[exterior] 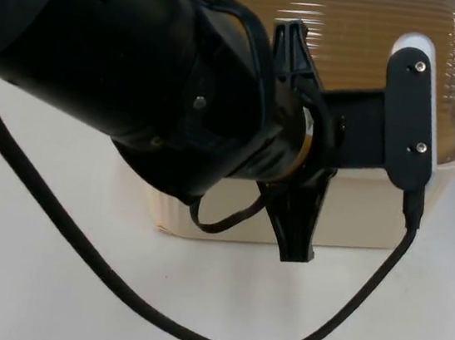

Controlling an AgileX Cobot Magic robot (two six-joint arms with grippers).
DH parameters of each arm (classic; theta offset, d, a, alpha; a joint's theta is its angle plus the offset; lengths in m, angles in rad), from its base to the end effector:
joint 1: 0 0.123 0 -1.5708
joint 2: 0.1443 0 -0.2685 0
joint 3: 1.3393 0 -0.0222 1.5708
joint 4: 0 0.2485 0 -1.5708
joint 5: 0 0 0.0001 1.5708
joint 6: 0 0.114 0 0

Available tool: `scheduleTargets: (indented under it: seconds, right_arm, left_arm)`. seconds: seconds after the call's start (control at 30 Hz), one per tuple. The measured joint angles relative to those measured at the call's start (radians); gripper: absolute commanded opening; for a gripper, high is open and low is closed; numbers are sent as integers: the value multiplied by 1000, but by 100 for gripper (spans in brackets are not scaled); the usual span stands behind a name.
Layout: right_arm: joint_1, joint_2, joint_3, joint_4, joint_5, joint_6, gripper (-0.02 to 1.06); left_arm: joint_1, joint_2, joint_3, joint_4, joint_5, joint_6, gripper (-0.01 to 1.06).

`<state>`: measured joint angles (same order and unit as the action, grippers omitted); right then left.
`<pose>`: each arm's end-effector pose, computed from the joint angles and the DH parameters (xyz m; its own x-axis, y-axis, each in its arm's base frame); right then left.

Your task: Open the box lid with the left hand, place the block into the box with the right hand, then close the box lid with the left hand.

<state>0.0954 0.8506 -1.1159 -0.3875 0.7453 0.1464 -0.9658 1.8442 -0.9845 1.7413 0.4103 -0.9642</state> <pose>0.1846 -0.0117 0.4165 -0.3632 -0.1751 -0.9151 0.0957 0.9700 -0.2235 0.2545 -0.2892 0.1435 0.1596 0.9201 -0.3576 0.6714 0.1644 0.7226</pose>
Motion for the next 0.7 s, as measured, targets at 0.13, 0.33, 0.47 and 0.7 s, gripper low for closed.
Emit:
scheduleTargets:
  seconds: [0.13,0.33,0.47,0.7]
  right_arm:
    - [0,0,0,0,0,0,105]
    - [0,0,0,0,0,0,105]
    - [0,0,0,0,0,0,105]
    - [0,0,0,0,0,0,105]
  left_arm:
    - [0,0,0,0,-30,-1,0]
    - [0,4,0,2,-53,-1,0]
    - [0,29,-9,2,-13,7,0]
    - [0,43,-11,2,-11,43,0]
